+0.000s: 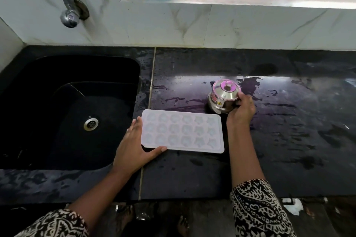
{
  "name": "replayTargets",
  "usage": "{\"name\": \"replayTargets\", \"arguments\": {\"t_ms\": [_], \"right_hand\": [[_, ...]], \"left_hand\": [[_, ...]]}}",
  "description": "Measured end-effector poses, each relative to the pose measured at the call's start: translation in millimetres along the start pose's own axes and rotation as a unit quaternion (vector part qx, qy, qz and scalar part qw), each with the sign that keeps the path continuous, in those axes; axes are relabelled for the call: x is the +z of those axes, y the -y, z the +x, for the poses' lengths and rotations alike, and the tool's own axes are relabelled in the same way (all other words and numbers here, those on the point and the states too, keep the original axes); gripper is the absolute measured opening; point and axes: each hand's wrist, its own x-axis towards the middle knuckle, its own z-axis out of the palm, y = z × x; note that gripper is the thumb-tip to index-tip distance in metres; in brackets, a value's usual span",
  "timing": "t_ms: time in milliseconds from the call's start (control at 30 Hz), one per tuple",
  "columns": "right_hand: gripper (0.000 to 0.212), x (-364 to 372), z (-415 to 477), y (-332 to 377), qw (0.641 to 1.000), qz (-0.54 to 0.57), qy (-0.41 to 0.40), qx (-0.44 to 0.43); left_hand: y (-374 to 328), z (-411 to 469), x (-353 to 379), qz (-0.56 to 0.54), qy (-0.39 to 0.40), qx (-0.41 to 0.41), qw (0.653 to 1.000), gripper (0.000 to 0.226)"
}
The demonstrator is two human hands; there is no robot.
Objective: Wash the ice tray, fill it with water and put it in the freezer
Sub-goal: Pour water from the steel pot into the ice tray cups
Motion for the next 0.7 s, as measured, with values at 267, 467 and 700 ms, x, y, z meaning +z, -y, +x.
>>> {"name": "replayTargets", "arguments": {"t_ms": [267,467,700], "right_hand": [[0.046,14.7,-9.0,36.0,0.996,0.048,0.074,-0.006],[0.046,27.3,-41.2,42.8,0.993,0.009,0.117,0.031],[0.048,41.7,-71.6,23.8,0.981,-0.072,0.165,0.07]], "left_hand": [[3.5,-1.9,-1.7,-0.006,0.014,0.046,0.999,0.117],[1.8,-2.1,-2.6,-0.006,0.009,0.038,0.999,0.119],[1.6,1.8,-1.5,-0.035,0.0,0.037,0.999,0.125]]}}
